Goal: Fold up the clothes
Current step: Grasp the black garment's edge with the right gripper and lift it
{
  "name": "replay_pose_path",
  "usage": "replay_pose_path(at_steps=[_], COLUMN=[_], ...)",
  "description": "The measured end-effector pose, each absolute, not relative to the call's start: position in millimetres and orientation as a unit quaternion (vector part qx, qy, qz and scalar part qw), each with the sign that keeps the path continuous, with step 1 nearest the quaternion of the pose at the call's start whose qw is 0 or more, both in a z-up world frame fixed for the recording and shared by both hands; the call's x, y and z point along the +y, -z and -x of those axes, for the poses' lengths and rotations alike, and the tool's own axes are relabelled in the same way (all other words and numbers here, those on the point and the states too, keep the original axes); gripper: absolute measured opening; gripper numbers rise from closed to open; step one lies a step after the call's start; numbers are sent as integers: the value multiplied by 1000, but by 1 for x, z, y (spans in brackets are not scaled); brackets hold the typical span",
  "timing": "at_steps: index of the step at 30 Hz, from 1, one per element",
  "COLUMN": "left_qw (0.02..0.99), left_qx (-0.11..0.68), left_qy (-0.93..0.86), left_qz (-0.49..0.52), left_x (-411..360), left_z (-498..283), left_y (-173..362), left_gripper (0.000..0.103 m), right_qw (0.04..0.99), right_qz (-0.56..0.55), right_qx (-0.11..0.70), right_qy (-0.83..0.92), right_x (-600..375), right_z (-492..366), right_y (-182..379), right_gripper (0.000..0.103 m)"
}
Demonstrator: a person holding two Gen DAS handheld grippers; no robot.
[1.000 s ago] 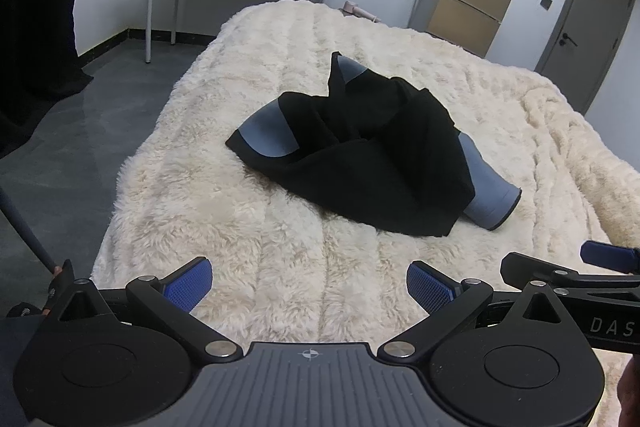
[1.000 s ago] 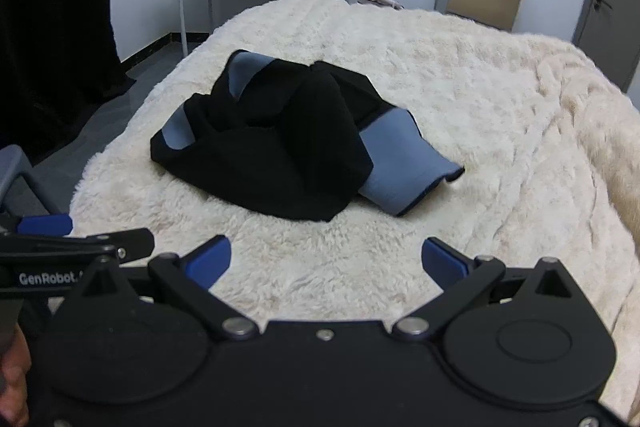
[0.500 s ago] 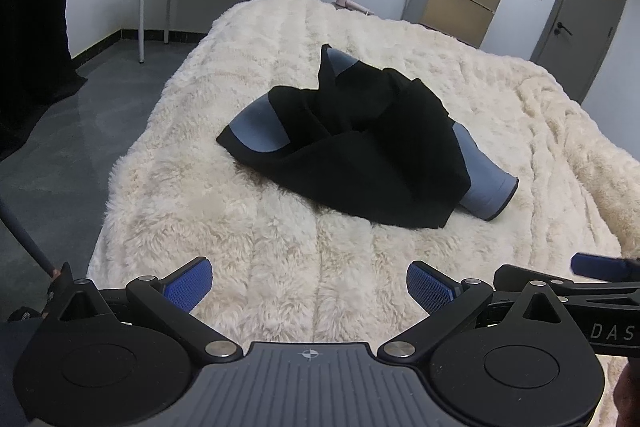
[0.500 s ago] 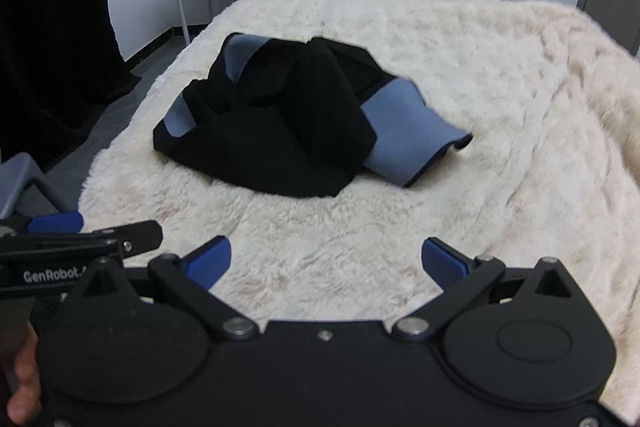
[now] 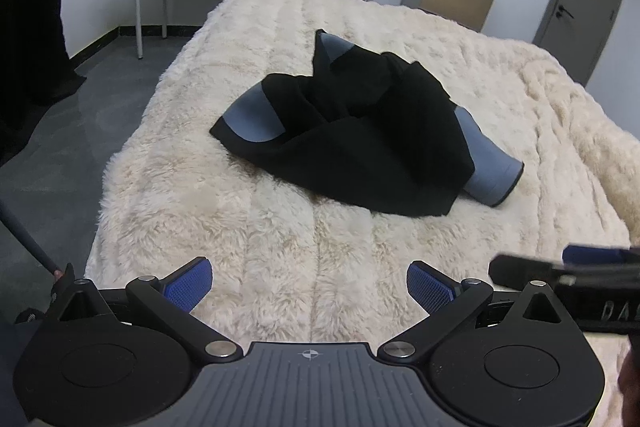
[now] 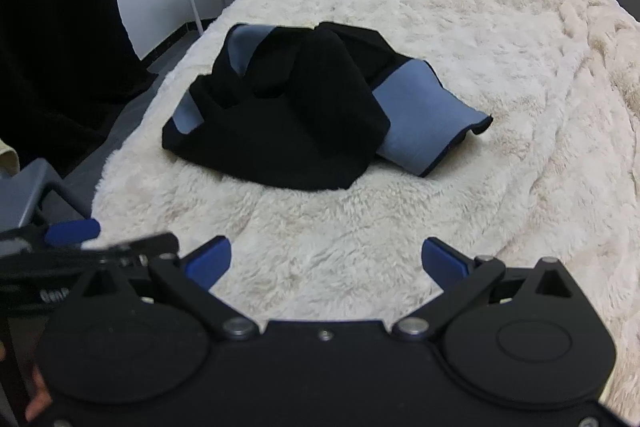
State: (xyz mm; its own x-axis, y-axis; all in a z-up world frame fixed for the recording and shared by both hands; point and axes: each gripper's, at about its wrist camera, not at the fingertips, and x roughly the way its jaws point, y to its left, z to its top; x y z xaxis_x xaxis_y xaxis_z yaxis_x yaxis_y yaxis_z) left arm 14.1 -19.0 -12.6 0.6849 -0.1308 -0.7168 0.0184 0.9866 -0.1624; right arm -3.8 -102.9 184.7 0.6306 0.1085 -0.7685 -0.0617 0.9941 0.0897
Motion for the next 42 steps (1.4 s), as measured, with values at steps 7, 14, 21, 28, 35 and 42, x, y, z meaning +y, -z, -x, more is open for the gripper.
replay_pose_path(at_steps=[7, 14, 21, 28, 35, 42], left_qw=[922, 939, 948, 954, 948, 949], left_qx=[377, 330, 295, 271, 269, 265], left_qy=[42, 51, 66, 80, 100, 93], left_qz=[85, 88, 97, 95, 135, 141], left_x=[-19, -16, -16, -18, -6, -3], left_z=[-20, -23, -26, -19, -15, -11], left_y=[8, 3, 8, 3, 3, 2], left_gripper=[103, 103, 103, 103, 103, 103], right_qw=[906, 938, 945, 949, 951, 952], right_qz=[-40, -25, 99, 82, 65, 48], right_qx=[418, 347, 309, 298, 288, 277], right_qy=[-49, -12, -37, -64, -91, -118], right_x=[-113, -132, -122, -116, -110, -104], right_z=[-5, -24, -59, -80, -101, -122], right_y=[-191, -196, -186, -216, -246, -276], right_gripper=[103, 103, 103, 60, 5, 4])
